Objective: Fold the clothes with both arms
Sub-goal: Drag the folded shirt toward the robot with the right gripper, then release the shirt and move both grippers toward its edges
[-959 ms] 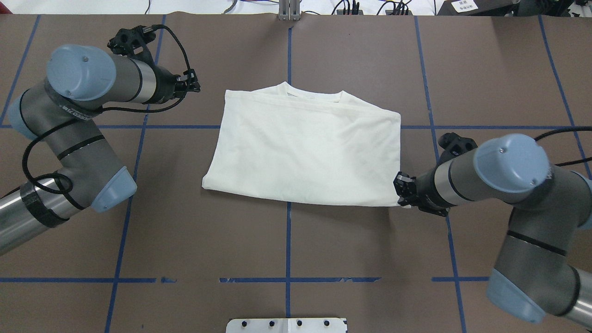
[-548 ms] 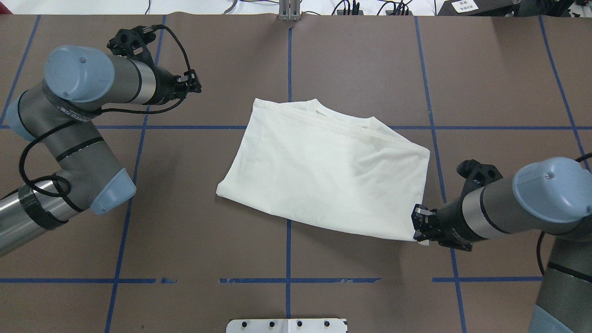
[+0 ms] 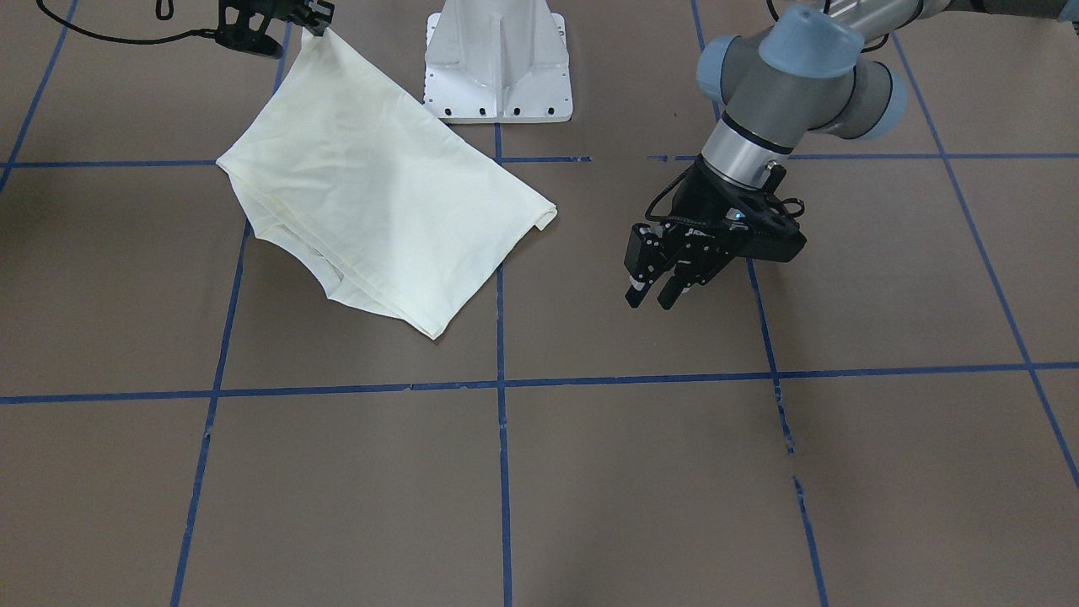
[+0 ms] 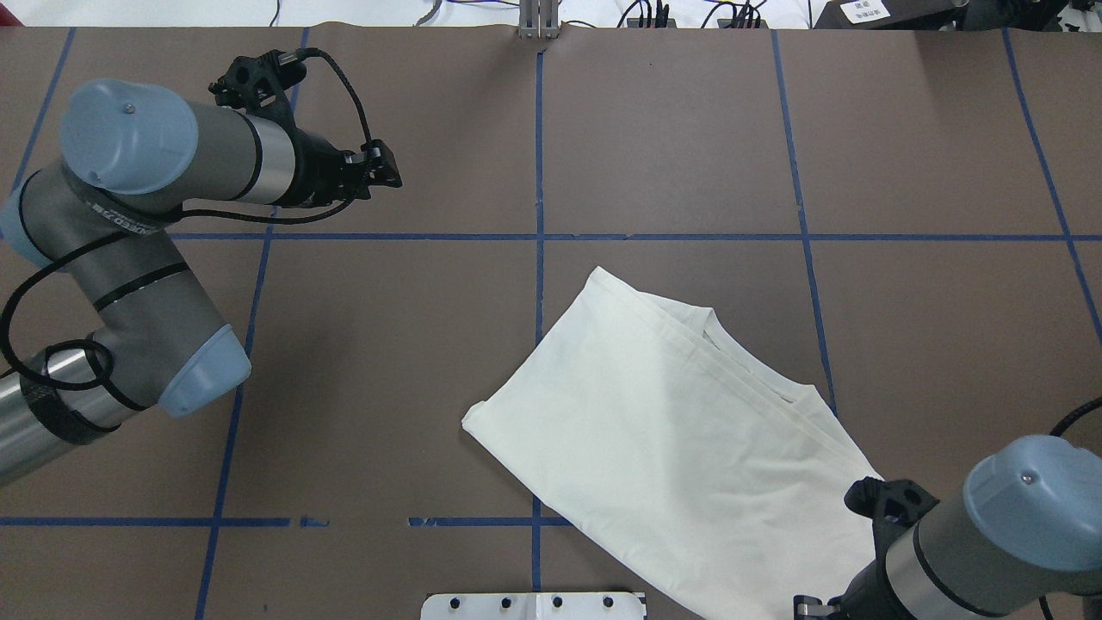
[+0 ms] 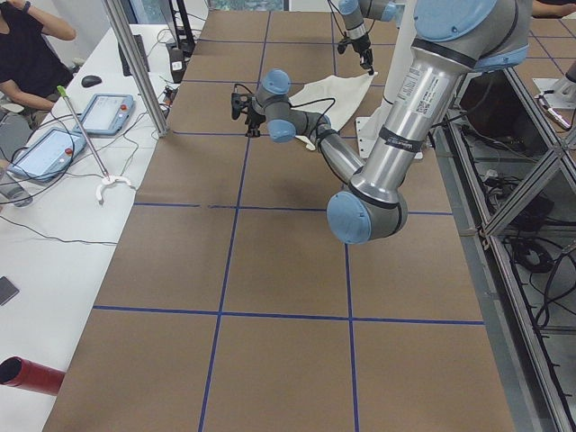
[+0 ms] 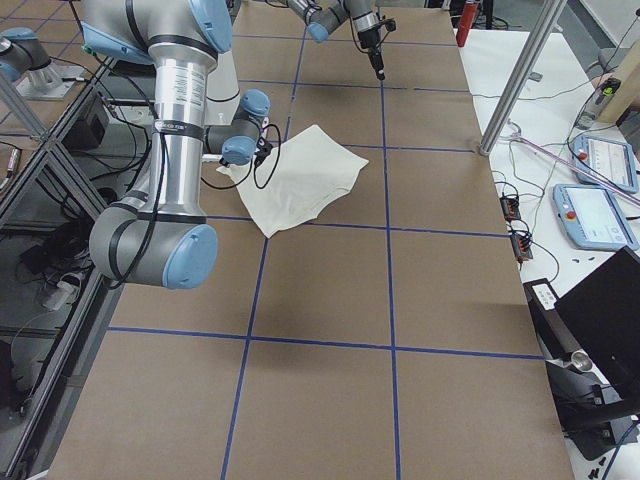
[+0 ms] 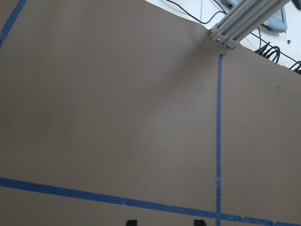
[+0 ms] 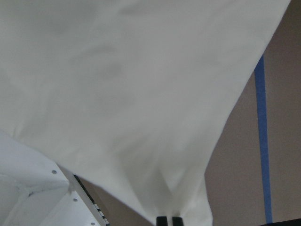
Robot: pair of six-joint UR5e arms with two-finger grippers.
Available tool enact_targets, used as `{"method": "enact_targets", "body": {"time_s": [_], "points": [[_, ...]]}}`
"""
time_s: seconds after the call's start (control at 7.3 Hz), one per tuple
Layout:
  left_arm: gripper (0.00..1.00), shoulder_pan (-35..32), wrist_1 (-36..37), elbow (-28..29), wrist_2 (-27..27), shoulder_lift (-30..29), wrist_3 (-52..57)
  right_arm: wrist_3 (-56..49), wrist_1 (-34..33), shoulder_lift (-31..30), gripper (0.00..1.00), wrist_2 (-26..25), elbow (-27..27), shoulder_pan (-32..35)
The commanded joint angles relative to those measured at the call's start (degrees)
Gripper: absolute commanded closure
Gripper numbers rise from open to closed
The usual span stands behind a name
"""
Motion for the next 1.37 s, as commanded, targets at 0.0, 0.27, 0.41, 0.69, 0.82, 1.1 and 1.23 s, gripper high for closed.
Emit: {"method": "enact_targets", "body": {"time_s": [0.0, 0.27, 0.41, 0.69, 0.82, 1.1, 1.23], "points": [[0.45, 0.23, 0.00, -5.39, -5.22, 2.67, -2.71, 0.91, -0.02, 0.05, 0.00, -0.59, 0.95, -0.66], [0.42, 7.46, 2.45, -8.12, -6.74, 3.82, -12.52, 0.82, -0.02, 0.40, 0.00, -0.68, 0.79, 8.79], [0.39, 11.70, 2.54, -8.05, -6.65, 3.73, -17.89, 0.22, -0.02, 1.71, 0.00, -0.94, -0.53, 16.51], [0.32, 20.75, 6.03, -7.17, -5.95, 3.21, -25.21, -0.05, 0.06, 13.18, 0.00, -1.30, -10.16, 30.15], [0.31, 24.79, 6.76, -5.43, -1.60, 2.60, -26.28, -2.40, -0.02, 15.76, 0.00, -1.39, -13.08, 32.90], [0.30, 25.54, 6.76, -0.85, 0.64, -0.13, -26.20, -6.64, -0.02, 15.61, 0.00, -2.26, -13.55, 33.63], [0.30, 25.63, 6.76, 0.21, 0.82, -0.66, -25.68, -6.65, -0.02, 15.61, 0.00, -2.70, -13.72, 33.63]]}}
